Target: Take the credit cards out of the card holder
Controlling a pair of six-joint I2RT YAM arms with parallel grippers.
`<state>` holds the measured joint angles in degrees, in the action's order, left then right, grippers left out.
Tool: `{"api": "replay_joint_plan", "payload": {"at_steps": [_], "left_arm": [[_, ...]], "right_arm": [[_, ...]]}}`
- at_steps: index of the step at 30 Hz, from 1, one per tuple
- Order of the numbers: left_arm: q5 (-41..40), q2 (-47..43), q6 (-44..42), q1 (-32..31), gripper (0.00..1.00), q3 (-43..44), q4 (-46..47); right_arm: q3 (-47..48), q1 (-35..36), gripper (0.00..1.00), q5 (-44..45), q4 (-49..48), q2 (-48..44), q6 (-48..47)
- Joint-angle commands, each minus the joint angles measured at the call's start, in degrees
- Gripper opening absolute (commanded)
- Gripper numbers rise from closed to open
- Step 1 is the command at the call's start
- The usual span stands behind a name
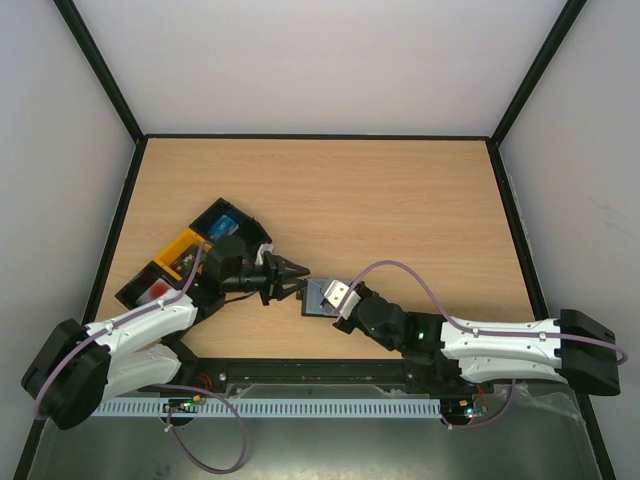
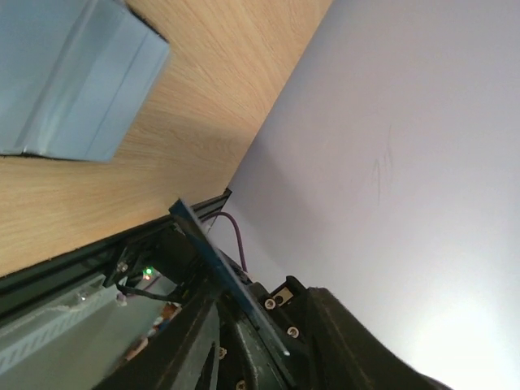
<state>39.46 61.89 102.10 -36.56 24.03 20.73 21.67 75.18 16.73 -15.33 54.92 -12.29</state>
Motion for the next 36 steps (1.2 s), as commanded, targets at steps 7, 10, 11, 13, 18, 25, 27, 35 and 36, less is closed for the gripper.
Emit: {"api": "replay_joint_plan", "payload": {"at_steps": [7, 10, 11, 13, 18, 25, 27, 35, 36], "left_arm": [[1.4, 0.9, -0.8, 0.2, 0.03, -0.7, 2.9], [1.7, 0.8, -2.0, 0.2, 0.03, -0.7, 3.5], [1.7, 0.5, -2.6, 0.2, 0.03, -0.6, 3.7], [1.3, 0.0, -3.8, 0.2, 0.03, -0.6, 4.1], [-1.3, -2.0, -9.6, 0.2, 0.03, 0.4, 2.1], [-14.5, -9.3, -26.2, 0.2, 0.03, 4.3, -10.9], [-20.8, -12.8, -31.7, 0.3, 0.03, 5.4, -14.6], [-38.9, -25.2, -41.5, 0.6, 0.03, 6.1, -23.6], [-40.8, -25.7, -42.2, 0.7, 0.03, 6.4, -25.0]], "right_arm": [[-0.8, 1.7, 0.02, 3.5, -2.2, 0.9, -1.3], [-1.0, 1.7, 0.02, 4.8, -2.5, 0.2, 0.0], [-0.9, 1.7, 0.03, 4.8, -2.4, 0.0, 0.5], [-0.7, 1.7, 0.1, 4.4, -2.1, -0.6, 2.3], [-1.3, 1.7, 0.31, 3.8, -2.8, -3.3, 10.4], [-2.5, 1.7, 0.58, 4.9, -0.5, -9.4, 26.6], [-2.5, 1.7, 0.69, 6.3, 1.0, -11.5, 32.0], [-0.4, 1.7, 0.98, 9.3, 6.1, -17.6, 44.9], [-0.4, 1.7, 0.98, 9.5, 6.5, -18.0, 46.2]]}}
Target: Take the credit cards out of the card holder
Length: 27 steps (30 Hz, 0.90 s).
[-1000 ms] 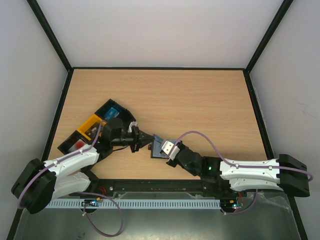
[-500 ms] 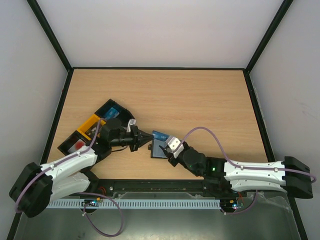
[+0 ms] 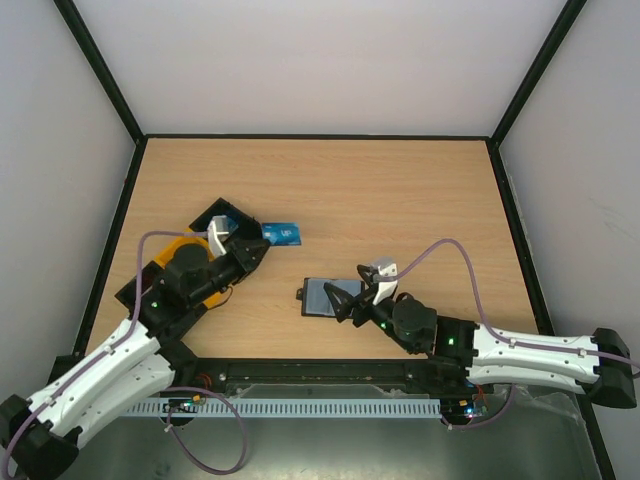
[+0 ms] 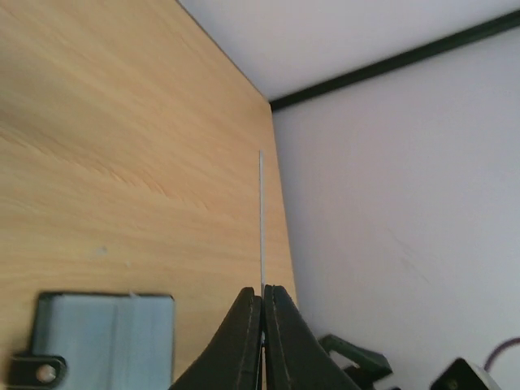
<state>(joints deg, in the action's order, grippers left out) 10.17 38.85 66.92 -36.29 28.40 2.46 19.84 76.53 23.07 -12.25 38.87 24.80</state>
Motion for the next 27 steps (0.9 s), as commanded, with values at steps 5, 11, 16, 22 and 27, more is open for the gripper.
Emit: {"api": "replay_joint_plan", "payload": {"at_steps": [5, 11, 16, 22, 27], "left_arm": [[-20.4, -1.1, -9.3, 0.8, 0.03, 4.5, -13.8], [-27.0, 2.7, -10.6, 4.0, 0.03, 5.7, -16.1], [-30.7, 8.0, -10.9, 9.4, 0.03, 7.3, -17.4], [-33.9, 14.6, -10.2, 14.1, 0.03, 7.4, -15.4], [-32.8, 21.9, -8.4, 18.3, 0.03, 9.1, -14.3]], "right_arm": [[1.4, 0.4, 0.98, 4.2, 5.6, -3.2, 15.0], [0.9, 0.4, 0.98, 3.7, 6.7, -2.5, 19.0], [2.3, 0.4, 0.98, 4.1, 8.6, -2.2, 19.6], [2.4, 0.4, 0.98, 3.0, 8.3, -3.1, 19.3], [2.4, 0.4, 0.98, 2.3, 8.6, -3.8, 19.4]]}}
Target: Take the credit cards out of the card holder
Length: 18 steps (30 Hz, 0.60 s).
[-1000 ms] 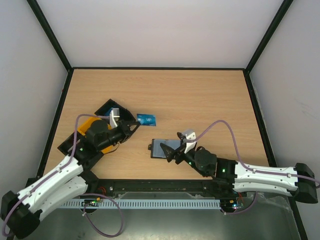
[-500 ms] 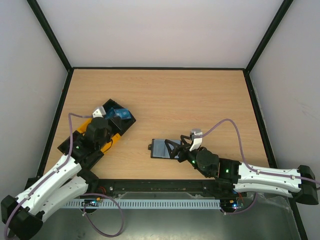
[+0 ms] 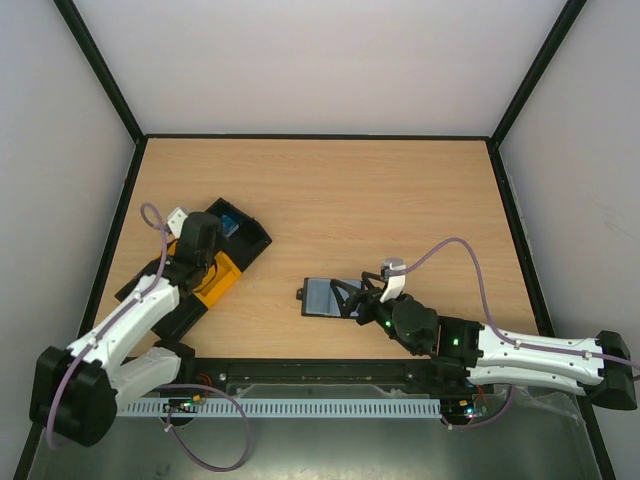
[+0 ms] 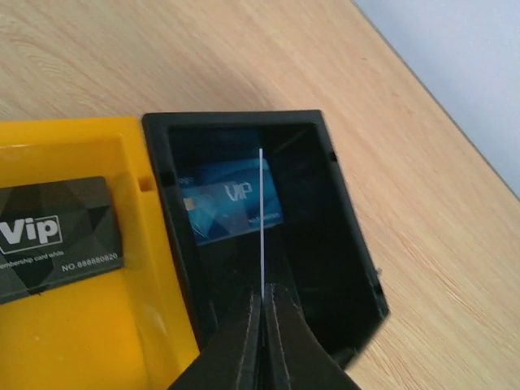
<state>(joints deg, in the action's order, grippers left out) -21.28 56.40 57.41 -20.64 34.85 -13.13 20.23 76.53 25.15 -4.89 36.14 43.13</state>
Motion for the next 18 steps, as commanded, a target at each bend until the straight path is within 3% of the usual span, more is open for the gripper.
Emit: {"api": "replay_joint_plan", "payload": {"at_steps": [1, 18], "left_arm": [[-0.8, 5.8, 1.5, 3.3, 0.03, 3.1, 1.3], [-0.9, 17.8, 1.7, 4.3, 0.03, 5.8, 8.5]], "right_arm": [[2.1, 0.4, 0.98, 0.2, 1.3, -1.3, 1.0], [2.9, 0.4, 0.98, 1.9, 1.4, -1.0, -1.5]]}}
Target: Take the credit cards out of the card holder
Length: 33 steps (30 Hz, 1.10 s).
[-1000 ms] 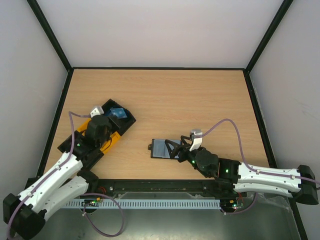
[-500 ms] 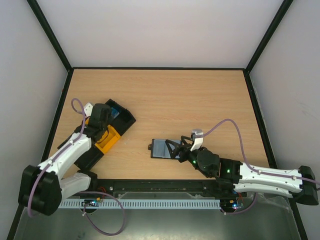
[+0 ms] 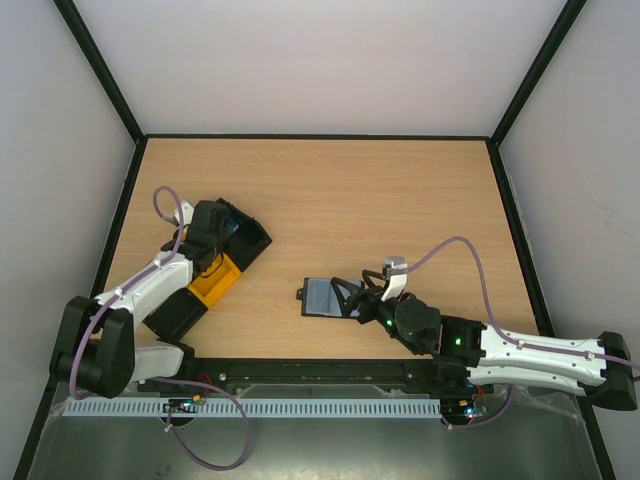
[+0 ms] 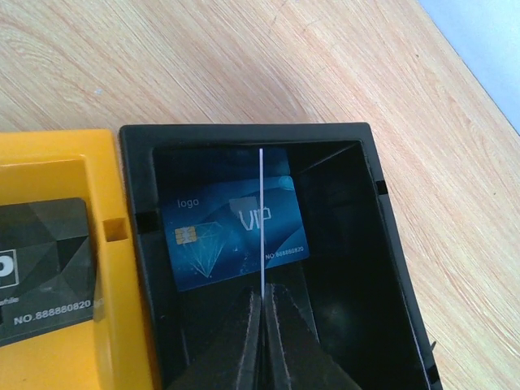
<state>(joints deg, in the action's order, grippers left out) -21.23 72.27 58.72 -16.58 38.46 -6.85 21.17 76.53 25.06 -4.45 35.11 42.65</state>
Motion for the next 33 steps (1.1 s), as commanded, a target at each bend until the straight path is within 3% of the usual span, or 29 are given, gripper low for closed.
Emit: {"api": "replay_joint_plan", "payload": {"at_steps": [1, 18, 25, 33], "left_arm": [[-1.0, 2.5, 0.4, 0.2, 0.03, 2.3, 2.5], [-1.5, 9.4, 2.5, 0.3, 0.03, 2.6, 4.8], [-1.9, 11.7, 2.5, 0.2, 0.07, 3.4, 3.5], [-4.2, 13.6, 3.5, 0.2, 0.03, 4.6, 2.5]], "right_arm": [[2.0, 0.4, 0.98, 2.1, 0.9, 0.0, -1.3], [1.3, 0.4, 0.98, 5.7, 3.1, -2.1, -4.3], [0.6, 0.4, 0.98, 6.5, 3.6, -4.0, -4.4], [0.5, 0.4, 0.98, 6.7, 3.1, -4.2, -4.9]]}}
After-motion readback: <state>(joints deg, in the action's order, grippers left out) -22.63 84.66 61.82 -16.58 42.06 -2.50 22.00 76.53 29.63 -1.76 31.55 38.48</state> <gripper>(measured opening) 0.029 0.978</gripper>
